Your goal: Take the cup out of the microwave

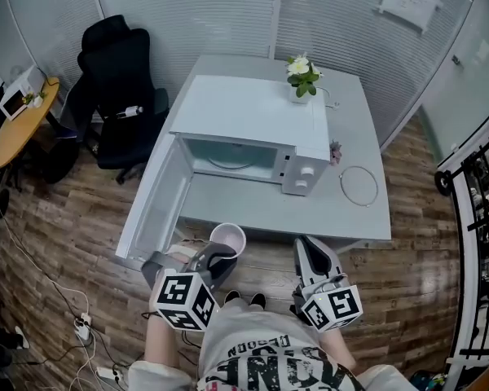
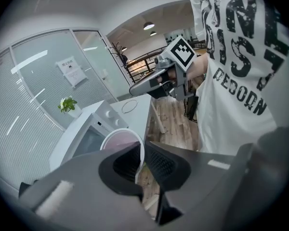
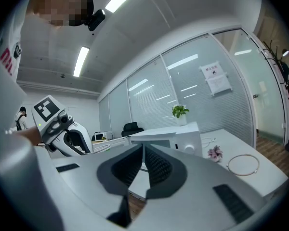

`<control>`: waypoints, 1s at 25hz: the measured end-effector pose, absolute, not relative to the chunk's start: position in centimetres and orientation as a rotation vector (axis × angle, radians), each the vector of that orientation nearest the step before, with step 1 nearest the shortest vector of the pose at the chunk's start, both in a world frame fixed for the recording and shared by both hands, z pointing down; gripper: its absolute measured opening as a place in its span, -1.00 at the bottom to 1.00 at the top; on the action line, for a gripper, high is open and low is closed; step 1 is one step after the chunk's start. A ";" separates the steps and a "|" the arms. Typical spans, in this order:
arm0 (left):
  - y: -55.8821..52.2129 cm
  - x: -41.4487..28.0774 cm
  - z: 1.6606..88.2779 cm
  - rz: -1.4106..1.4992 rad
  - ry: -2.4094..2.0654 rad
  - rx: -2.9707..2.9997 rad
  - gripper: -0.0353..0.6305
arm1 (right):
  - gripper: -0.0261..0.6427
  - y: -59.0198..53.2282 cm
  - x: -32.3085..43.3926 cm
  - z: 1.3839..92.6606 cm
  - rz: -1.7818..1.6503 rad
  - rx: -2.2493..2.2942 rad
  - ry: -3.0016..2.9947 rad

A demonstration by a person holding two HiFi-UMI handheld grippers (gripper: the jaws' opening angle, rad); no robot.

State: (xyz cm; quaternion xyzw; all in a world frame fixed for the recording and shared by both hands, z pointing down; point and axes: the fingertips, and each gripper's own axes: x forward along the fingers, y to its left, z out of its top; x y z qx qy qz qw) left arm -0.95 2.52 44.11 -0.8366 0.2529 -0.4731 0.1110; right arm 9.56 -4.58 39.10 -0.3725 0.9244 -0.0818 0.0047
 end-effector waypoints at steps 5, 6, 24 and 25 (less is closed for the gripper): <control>3.8 -2.1 44.3 -1.418 0.729 -2.501 -0.77 | -0.85 -4.3 8.4 39.0 -0.269 -1.178 2.897; 4.1 -2.3 44.3 -1.419 0.729 -2.508 -0.77 | -0.85 -4.2 8.2 39.0 -0.268 -1.180 2.900; 3.8 -3.8 45.4 -1.430 0.676 -2.572 -0.77 | -0.85 -4.7 6.4 39.6 -0.272 -1.240 2.915; 3.6 -3.9 45.5 -1.429 0.674 -2.572 -0.77 | -0.85 -4.8 6.4 39.6 -0.272 -1.241 2.915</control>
